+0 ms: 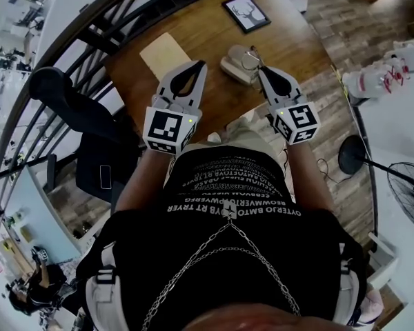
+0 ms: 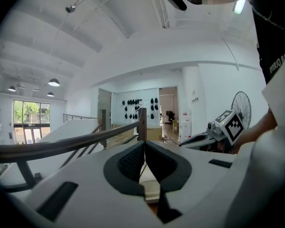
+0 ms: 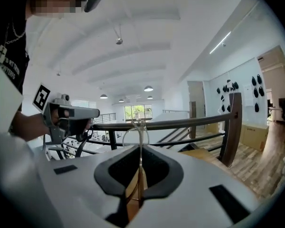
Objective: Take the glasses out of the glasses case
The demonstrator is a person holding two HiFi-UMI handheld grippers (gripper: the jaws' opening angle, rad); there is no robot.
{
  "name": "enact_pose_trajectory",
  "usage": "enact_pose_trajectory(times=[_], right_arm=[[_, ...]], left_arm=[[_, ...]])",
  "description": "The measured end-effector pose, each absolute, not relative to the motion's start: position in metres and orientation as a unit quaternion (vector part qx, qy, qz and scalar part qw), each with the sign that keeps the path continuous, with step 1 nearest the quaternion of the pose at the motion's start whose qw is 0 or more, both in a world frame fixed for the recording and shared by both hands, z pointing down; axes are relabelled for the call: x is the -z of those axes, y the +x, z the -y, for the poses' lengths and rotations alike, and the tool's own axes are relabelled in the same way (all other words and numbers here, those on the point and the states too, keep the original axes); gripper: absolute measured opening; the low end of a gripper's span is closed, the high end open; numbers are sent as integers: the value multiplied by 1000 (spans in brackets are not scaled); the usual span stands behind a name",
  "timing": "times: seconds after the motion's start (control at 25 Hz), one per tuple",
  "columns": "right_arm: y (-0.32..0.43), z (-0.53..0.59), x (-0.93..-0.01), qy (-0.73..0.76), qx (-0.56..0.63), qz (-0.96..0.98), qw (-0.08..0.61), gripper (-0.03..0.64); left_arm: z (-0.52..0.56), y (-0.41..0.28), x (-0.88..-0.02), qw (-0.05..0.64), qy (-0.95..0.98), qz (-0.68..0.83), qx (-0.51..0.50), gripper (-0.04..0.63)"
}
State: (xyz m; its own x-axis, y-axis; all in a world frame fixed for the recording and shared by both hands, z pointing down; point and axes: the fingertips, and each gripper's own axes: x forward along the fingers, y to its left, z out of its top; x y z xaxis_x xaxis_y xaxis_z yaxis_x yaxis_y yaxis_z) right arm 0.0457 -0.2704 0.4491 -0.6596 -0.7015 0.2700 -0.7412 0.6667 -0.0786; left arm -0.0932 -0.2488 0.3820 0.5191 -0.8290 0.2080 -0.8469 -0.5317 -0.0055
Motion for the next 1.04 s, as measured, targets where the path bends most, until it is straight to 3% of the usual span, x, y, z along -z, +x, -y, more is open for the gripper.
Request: enact_pose_trajectory(times=[0.56, 1.04], right_arm=[[38, 264, -426, 391, -61, 912, 109, 27], [38, 264, -362, 374, -32, 926, 31, 26]], left_arm=[[248, -107, -381, 61, 864, 493, -80, 29], [272, -107, -377, 44, 862, 502, -61, 29]])
